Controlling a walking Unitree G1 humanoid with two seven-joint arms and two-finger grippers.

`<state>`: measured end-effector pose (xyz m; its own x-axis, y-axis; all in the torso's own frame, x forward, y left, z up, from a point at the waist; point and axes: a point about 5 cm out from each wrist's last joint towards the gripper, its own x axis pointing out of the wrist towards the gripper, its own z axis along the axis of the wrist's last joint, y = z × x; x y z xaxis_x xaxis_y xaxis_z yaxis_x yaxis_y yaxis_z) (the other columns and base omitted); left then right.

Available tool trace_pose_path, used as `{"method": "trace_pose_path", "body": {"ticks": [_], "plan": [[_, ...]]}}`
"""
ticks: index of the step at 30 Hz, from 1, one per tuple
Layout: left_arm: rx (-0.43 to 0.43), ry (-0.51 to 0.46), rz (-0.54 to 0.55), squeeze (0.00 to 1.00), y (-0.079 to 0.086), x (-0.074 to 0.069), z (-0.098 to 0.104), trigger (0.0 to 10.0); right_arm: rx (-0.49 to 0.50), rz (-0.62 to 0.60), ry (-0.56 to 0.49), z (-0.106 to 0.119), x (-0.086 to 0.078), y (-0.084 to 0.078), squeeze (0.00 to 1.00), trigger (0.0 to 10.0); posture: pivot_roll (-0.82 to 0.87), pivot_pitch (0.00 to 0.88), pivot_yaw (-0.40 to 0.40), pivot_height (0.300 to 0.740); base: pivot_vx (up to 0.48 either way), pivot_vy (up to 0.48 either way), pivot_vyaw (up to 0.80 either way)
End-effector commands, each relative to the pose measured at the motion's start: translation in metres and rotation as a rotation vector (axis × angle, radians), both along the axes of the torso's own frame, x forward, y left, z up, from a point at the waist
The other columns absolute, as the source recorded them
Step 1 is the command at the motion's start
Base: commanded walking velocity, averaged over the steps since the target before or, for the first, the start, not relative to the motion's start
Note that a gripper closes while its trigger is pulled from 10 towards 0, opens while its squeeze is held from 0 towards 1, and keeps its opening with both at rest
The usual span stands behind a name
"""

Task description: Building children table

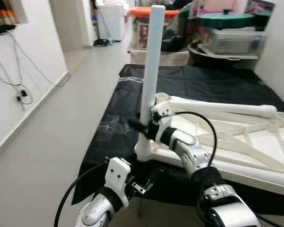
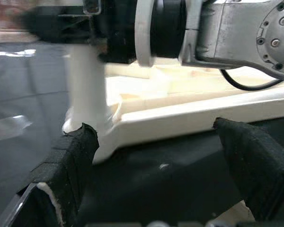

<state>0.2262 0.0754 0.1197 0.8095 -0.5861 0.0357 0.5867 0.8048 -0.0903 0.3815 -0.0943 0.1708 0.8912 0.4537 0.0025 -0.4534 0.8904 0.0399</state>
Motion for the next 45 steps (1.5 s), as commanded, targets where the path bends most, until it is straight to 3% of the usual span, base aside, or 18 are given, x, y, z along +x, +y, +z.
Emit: {"method": "trace_pose_path", "body": {"ticks": [1,3,7,12,16,17,19,20,26,27,28,31,33,35,37,41,42,45], "plan": [[0.007,0.016,-0.002,0.00,0.000,0.000,-0.003,10.0,0.009,-0.177,0.037,-0.005,0.004,-0.023,0.00,0.0,0.08,0.006,-0.029,0.740,0.000,0.000,0.00],[0.008,0.017,-0.005,0.00,0.000,0.000,-0.004,10.0,-0.018,-0.664,0.050,-0.014,-0.011,-0.056,0.00,0.0,0.07,0.001,-0.026,0.740,0.000,0.000,0.00],[0.010,0.017,-0.007,0.00,0.001,0.001,-0.004,10.0,0.037,-0.828,0.081,-0.018,-0.022,-0.060,0.00,0.0,0.07,0.000,-0.027,0.740,0.000,0.000,0.00],[0.009,0.017,-0.006,0.00,0.001,0.000,-0.005,10.0,0.119,-0.968,0.138,-0.024,-0.031,-0.045,0.00,0.0,0.07,0.000,-0.035,0.740,0.000,0.000,0.00],[0.008,0.018,-0.007,0.00,0.000,-0.001,-0.005,10.0,0.125,-0.969,0.152,-0.025,-0.030,-0.038,0.00,0.0,0.08,0.000,-0.036,0.740,0.000,0.000,0.00],[0.008,0.018,-0.007,0.00,0.001,-0.001,-0.005,10.0,0.146,-0.938,0.151,-0.024,-0.029,-0.033,0.02,10.0,0.07,0.000,-0.034,0.740,0.000,0.000,0.00],[0.008,0.018,-0.007,0.00,0.001,-0.001,-0.005,10.0,0.146,-0.938,0.151,-0.024,-0.029,-0.033,0.02,10.0,0.07,0.000,-0.034,0.740,0.000,0.000,0.00],[0.007,0.019,-0.007,0.00,0.001,-0.001,-0.005,10.0,0.160,-0.887,0.131,-0.021,-0.028,-0.029,1.00,10.0,0.07,0.000,-0.036,0.740,0.000,0.000,0.00],[0.007,0.020,-0.008,0.00,0.001,-0.001,-0.005,10.0,0.179,-0.789,0.055,-0.012,-0.025,-0.027,1.00,10.0,0.07,0.000,-0.031,0.740,0.000,0.000,0.00],[0.007,0.021,-0.010,0.00,0.001,0.000,-0.005,10.0,0.211,-0.657,-0.029,-0.002,-0.020,-0.031,0.00,10.0,0.07,0.000,-0.028,0.740,0.000,0.000,0.00],[0.007,0.021,-0.010,0.00,0.000,0.000,-0.005,10.0,0.231,-0.564,-0.063,0.003,-0.017,-0.031,0.00,10.0,0.07,0.000,-0.030,0.740,0.000,0.000,0.00],[0.007,0.021,-0.010,0.00,0.000,0.000,-0.005,10.0,0.245,-0.509,-0.081,0.006,-0.016,-0.030,0.00,10.0,0.07,0.000,-0.030,0.740,0.000,0.000,0.00],[0.007,0.020,-0.008,0.00,0.000,0.001,-0.005,10.0,0.233,-0.182,-0.119,0.017,-0.014,-0.028,0.00,10.0,0.07,0.000,-0.027,0.740,0.000,0.000,0.00],[0.007,0.020,-0.008,0.00,0.000,0.001,-0.005,10.0,0.233,-0.182,-0.119,0.017,-0.014,-0.028,0.00,10.0,0.07,0.000,-0.027,0.740,0.000,0.000,0.00],[0.007,0.018,-0.007,0.00,0.000,0.001,-0.005,10.0,0.178,0.128,-0.106,0.021,-0.017,-0.027,0.00,10.0,0.07,0.000,-0.027,0.740,0.000,0.000,0.00],[0.007,0.018,-0.006,0.00,0.000,0.002,-0.005,10.0,0.142,0.235,-0.092,0.021,-0.019,-0.028,0.00,10.0,0.07,0.000,-0.027,0.740,0.000,0.000,0.00],[0.007,0.017,-0.006,0.00,0.001,0.002,-0.005,10.0,0.097,0.382,-0.067,0.020,-0.023,-0.026,0.00,10.0,0.07,0.000,-0.027,0.740,0.000,0.000,0.00],[0.007,0.017,-0.006,0.00,0.001,0.002,-0.005,10.0,0.097,0.382,-0.067,0.020,-0.023,-0.026,0.00,10.0,0.07,0.000,-0.027,0.740,0.000,0.000,0.00]]}}
